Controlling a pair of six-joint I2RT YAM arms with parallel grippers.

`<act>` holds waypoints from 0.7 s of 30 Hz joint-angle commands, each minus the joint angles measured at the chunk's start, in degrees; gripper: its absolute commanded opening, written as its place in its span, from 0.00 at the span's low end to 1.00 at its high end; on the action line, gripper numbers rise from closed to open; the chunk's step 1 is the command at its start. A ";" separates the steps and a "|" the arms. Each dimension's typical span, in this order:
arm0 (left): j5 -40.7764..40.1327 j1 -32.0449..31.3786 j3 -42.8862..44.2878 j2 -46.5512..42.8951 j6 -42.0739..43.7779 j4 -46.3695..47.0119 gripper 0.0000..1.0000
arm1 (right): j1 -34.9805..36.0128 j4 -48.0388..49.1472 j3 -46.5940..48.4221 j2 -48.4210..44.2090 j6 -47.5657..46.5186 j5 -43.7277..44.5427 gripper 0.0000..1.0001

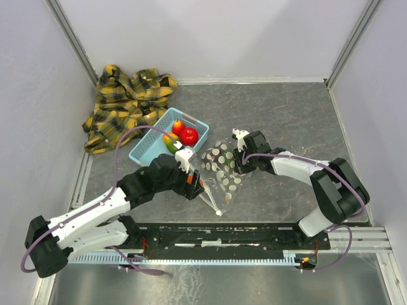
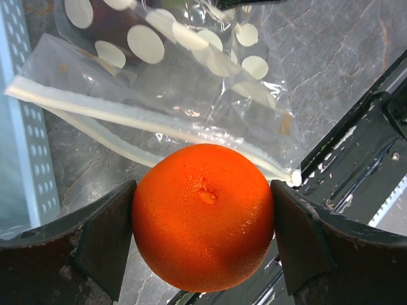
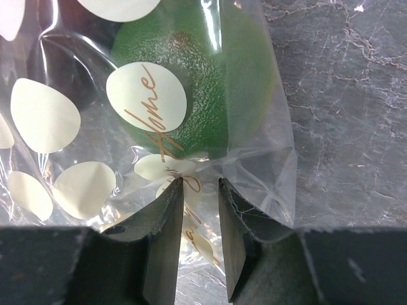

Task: Open the zip-top bag and remove the fake food
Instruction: Pick up the fake fruit from the zipper food storage bag, then place the fake fruit in the bin.

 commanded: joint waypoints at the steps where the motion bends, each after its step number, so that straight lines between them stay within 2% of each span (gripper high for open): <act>1: -2.54 0.92 5.84 -2.59 -1.40 -8.28 0.57 | -0.29 1.61 -0.24 -1.57 0.18 -0.57 0.36; 4: -4.12 2.47 7.51 -3.66 -1.23 -9.64 0.57 | -0.26 1.83 -0.23 -1.40 0.25 -0.75 0.36; 8: -3.01 7.98 10.04 -3.51 -0.04 -9.00 0.57 | -0.25 2.22 -0.23 -1.10 0.46 -1.22 0.36; 16: 4.20 26.07 9.13 1.84 -2.93 2.68 0.55 | -0.31 2.49 -0.19 -1.31 0.69 -1.81 0.36; 21: 0.01 32.53 7.78 8.80 -6.11 10.16 0.56 | -0.27 2.93 -0.26 -1.90 0.95 -1.90 0.36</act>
